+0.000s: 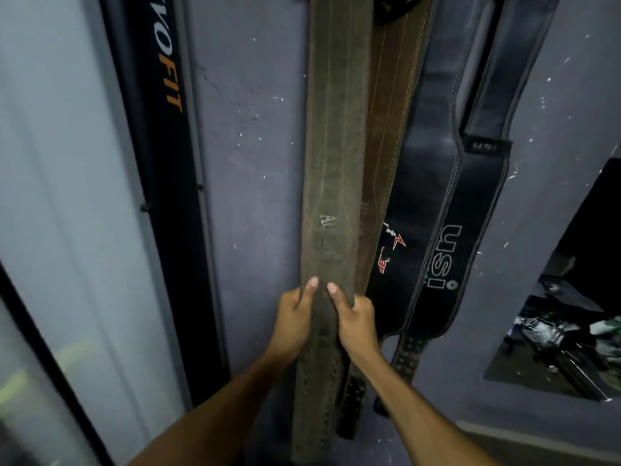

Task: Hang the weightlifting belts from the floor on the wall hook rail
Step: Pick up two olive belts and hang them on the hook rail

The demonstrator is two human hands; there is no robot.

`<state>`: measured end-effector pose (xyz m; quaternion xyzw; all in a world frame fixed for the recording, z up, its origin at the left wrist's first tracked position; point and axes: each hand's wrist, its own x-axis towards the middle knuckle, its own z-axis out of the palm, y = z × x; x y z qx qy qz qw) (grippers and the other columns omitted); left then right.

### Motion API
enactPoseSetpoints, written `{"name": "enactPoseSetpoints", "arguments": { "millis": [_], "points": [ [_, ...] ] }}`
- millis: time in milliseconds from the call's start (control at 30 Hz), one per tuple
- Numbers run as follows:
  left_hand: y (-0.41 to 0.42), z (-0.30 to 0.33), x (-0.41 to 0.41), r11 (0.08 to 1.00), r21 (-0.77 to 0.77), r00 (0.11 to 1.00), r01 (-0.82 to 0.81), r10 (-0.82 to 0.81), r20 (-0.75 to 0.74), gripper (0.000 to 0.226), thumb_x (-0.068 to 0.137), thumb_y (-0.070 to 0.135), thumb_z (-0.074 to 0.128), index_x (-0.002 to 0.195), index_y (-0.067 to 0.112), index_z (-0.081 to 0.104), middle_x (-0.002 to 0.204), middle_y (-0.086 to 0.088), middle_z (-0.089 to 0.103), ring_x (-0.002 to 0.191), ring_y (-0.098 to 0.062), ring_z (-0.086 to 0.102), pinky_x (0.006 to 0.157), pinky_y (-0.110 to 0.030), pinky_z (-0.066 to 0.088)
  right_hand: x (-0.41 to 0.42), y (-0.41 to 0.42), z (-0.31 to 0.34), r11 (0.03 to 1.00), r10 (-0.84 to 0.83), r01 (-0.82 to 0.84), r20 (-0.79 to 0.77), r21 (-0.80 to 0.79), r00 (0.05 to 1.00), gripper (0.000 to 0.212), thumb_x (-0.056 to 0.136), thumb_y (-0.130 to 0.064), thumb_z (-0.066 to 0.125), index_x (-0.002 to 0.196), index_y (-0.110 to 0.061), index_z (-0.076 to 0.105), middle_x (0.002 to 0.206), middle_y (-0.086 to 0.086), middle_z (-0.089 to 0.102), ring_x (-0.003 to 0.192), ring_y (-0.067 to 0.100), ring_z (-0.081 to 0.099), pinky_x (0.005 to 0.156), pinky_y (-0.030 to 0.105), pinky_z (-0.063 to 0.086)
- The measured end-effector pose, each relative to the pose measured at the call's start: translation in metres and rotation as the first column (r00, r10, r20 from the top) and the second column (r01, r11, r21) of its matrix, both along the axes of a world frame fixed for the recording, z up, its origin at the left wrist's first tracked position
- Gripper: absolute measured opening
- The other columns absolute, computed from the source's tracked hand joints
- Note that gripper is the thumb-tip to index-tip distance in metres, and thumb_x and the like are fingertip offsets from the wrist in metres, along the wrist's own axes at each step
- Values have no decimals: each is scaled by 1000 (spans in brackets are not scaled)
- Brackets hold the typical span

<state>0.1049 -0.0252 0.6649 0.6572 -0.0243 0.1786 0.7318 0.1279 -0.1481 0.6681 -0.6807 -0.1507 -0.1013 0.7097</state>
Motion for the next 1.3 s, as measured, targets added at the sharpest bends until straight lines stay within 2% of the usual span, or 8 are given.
{"name": "enactPoseSetpoints", "arguments": {
  "millis": [167, 267, 367, 467, 600, 833, 1133, 1300],
  "points": [
    [-10, -4, -40, 999, 23, 999, 44, -43, -30, 46, 99, 62, 54, 122, 28, 75, 118, 1, 79, 115, -17, 74, 93, -29, 60, -21, -18, -4, 987, 156, -158, -54, -27, 986, 44, 90, -56, 69, 111, -20, 81, 107, -2, 82, 105, 15, 78, 91, 28, 61],
    [-12, -43, -79, 993, 122, 985, 7, 14, -170, 81, 84, 79, 59, 116, 6, 75, 112, -6, 80, 111, -22, 74, 102, -52, 57, -43, -37, -43, 952, 221, -239, -111, -190, 969, 17, 93, -49, 72, 98, -34, 80, 101, -18, 81, 101, 4, 77, 82, 15, 58],
    [-16, -65, -102, 984, 157, 973, -84, 115, -199, 103, 79, 85, 56, 106, -14, 66, 106, -30, 75, 109, -44, 71, 96, -63, 54, -64, -41, -63, 956, 166, -189, -115, -226, 979, 16, 94, -44, 73, 92, -30, 79, 88, -23, 80, 87, -2, 77, 73, 13, 56],
    [-20, -62, -114, 976, 191, 970, -107, 145, -197, 70, 97, 67, 48, 106, 3, 75, 105, -18, 79, 109, -37, 74, 96, -53, 58, -77, -43, -57, 944, 195, -224, -135, -244, 971, 24, 90, -59, 69, 91, -38, 79, 89, -24, 80, 90, -3, 76, 77, 13, 58],
    [-18, -84, -137, 943, 299, 942, -144, 224, -251, 57, 103, 64, 38, 112, 21, 73, 108, 5, 80, 110, -17, 73, 97, -43, 57, -95, -61, -83, 839, 194, -237, -138, -490, 971, 36, 88, -77, 57, 72, -46, 66, 65, -28, 66, 63, -9, 63, 58, 7, 44],
    [0, -148, -161, 854, 438, 765, -282, 475, -434, 34, 105, 44, 50, 103, 11, 52, 96, -11, 70, 94, -36, 66, 77, -39, 45, -89, -87, -153, 789, -53, -166, -336, -591, 940, 38, 101, -39, 65, 69, -18, 64, 69, 0, 75, 67, 20, 74, 78, 48, 62],
    [24, -234, -181, 920, 364, 640, -146, 369, -674, 40, 103, 49, 52, 103, 10, 55, 98, -12, 71, 96, -33, 67, 78, -42, 47, -94, -65, -233, 786, -126, -302, -618, -540, 776, 35, 99, -34, 69, 86, -2, 73, 79, 11, 79, 56, 15, 68, 60, 28, 55],
    [33, -289, -173, 937, 351, 569, 4, 286, -771, 38, 103, 49, 54, 102, 11, 55, 95, -7, 66, 105, -36, 66, 77, -34, 41, -95, -64, -294, 775, -148, -378, -727, -506, 670, 23, 100, -32, 69, 87, -14, 73, 80, 6, 77, 62, 20, 71, 60, 25, 53]
  ]
}}
